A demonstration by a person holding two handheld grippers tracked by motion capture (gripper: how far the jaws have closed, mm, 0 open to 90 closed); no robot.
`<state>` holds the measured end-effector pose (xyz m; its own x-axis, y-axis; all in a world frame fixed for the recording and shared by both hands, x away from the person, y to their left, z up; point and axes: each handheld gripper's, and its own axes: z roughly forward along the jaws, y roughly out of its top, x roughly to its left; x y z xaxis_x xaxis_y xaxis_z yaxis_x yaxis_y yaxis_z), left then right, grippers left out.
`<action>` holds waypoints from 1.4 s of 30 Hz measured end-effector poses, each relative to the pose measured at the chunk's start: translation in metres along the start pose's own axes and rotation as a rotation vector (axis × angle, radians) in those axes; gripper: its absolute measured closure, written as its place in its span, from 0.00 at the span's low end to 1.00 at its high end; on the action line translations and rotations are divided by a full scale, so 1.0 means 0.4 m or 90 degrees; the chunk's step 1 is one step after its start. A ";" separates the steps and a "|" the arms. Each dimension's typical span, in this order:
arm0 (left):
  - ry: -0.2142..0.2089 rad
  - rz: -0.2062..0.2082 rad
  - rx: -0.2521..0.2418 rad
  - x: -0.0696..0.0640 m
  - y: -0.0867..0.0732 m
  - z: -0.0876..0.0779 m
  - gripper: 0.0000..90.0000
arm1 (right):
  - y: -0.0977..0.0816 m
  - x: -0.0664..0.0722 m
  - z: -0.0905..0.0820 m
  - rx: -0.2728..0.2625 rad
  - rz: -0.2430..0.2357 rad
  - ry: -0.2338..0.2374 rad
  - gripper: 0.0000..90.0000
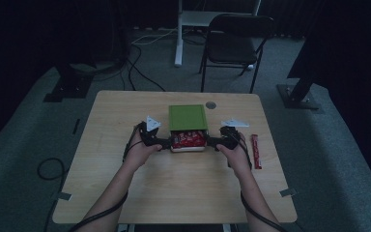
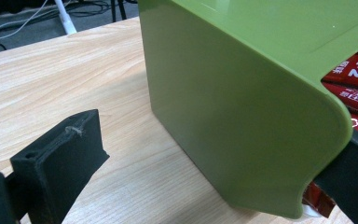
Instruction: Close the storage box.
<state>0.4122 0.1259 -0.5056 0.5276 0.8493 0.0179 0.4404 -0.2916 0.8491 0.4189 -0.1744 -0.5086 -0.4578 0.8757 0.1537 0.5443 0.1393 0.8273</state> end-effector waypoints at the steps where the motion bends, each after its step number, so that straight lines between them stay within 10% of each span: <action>1: -0.006 -0.006 -0.003 -0.001 -0.002 0.001 0.03 | 0.001 0.001 -0.001 -0.001 0.000 -0.002 0.17; 19: -0.048 -0.007 -0.010 -0.040 -0.016 -0.041 0.03 | -0.003 0.026 -0.052 -0.035 0.004 0.028 0.16; 42: -0.014 -0.033 0.012 0.012 -0.072 -0.115 0.03 | -0.057 -0.014 -0.102 -0.021 0.008 -0.003 0.16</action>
<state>0.3687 0.1587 -0.5057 0.5191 0.8539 -0.0373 0.4815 -0.2561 0.8382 0.3803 -0.2014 -0.5063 -0.4477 0.8794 0.1620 0.5262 0.1126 0.8429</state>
